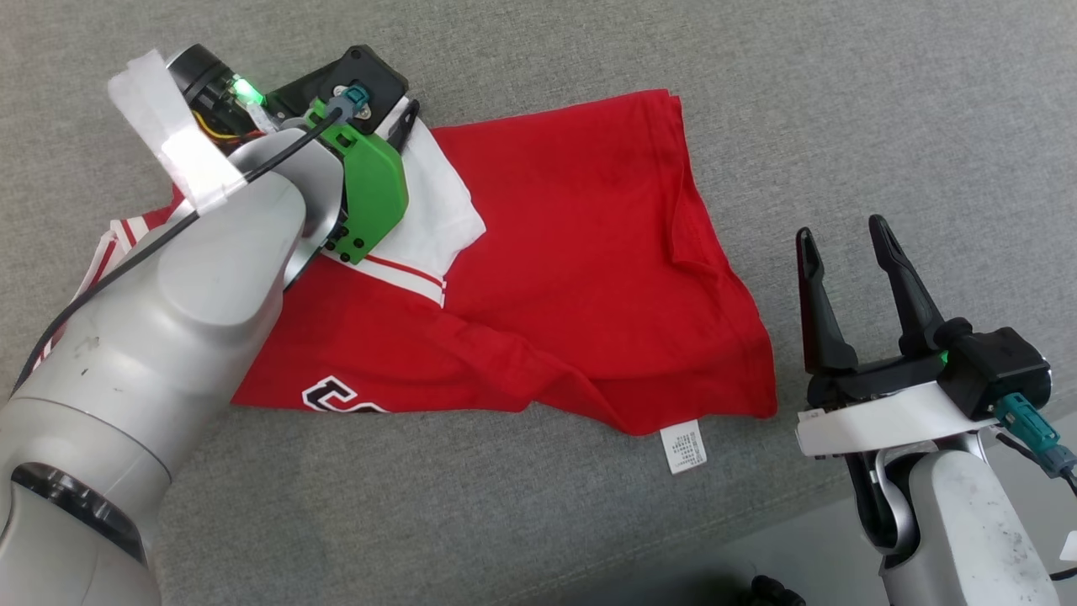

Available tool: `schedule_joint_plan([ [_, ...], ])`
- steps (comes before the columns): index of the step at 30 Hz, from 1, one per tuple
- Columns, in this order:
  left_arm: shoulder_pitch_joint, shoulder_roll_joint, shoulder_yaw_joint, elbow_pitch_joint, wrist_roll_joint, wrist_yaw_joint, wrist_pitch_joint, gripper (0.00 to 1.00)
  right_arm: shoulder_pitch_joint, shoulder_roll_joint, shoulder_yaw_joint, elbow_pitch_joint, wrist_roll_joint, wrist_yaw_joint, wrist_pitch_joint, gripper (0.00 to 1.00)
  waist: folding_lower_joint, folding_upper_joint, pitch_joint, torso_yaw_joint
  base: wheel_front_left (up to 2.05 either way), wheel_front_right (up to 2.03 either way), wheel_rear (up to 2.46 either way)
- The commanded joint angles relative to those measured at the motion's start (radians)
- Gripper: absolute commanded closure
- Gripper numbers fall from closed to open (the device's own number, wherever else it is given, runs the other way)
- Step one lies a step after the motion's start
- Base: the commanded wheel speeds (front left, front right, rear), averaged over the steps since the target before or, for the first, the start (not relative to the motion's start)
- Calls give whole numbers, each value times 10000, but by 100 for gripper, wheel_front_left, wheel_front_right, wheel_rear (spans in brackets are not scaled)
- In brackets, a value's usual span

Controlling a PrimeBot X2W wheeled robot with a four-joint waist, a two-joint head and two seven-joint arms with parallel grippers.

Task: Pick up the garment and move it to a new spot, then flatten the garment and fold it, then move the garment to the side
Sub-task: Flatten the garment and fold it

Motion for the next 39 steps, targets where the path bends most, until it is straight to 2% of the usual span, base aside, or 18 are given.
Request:
schedule_joint_plan([
  [1, 324, 123, -402, 177, -113, -82, 429, 56, 26, -16, -44, 5, 94, -14, -5, 0, 0, 0, -51, 26, 0, 0, 0],
  [5, 152, 311, -887, 114, -619, -63, 1173, 75, 64, -16, -42, 30, 127, -14, -5, 0, 0, 0, -176, 30, 0, 0, 0],
  [6, 175, 355, -998, 67, -797, -63, 1394, 91, 81, -14, -28, 37, 144, -14, -5, 0, 0, 0, -204, 21, 0, 0, 0],
  [7, 196, 414, -1113, -11, -1037, -63, 1662, 100, 99, -14, -7, 43, 165, -14, -5, 0, 0, 0, -235, 9, 0, 0, 0],
  [10, 127, 576, -1352, -340, -1469, -64, 2100, 100, 128, -14, 22, 52, 195, -14, -5, 0, 0, 0, -294, -15, 0, 0, 0],
  [12, -82, 659, -1443, -674, -1599, -63, 2036, 100, 131, -14, 13, 59, 193, -14, -5, 0, 0, 0, -332, -8, 0, 0, 0],
  [17, -837, 912, -1229, -1585, -1937, -37, 810, 100, 138, -14, -63, 12, 111, -14, -4, 0, 0, 0, -470, 153, 0, 0, 0],
  [24, -1233, 1758, -608, -2570, -2251, -39, -1009, 100, 617, -14, 54, 82, -300, -14, -4, 0, 0, 0, -725, 525, 0, 0, 0],
  [28, -1002, 2177, -448, -3100, -2303, 0, -1617, 100, 1099, -11, 336, 137, -525, -14, -4, 0, 0, 0, -870, 779, 0, 0, 0],
  [34, -617, 2412, -324, -3754, -2110, 225, -2395, 100, 1976, -264, 1017, 69, -546, -14, -4, 0, 0, 0, -1010, 1194, 0, 0, 0],
  [39, -348, 2647, -193, -4130, -2028, 416, -2609, 100, 2493, -539, 872, 51, -487, -16, -4, 0, 0, 0, -1061, 1294, 0, 0, 0],
])
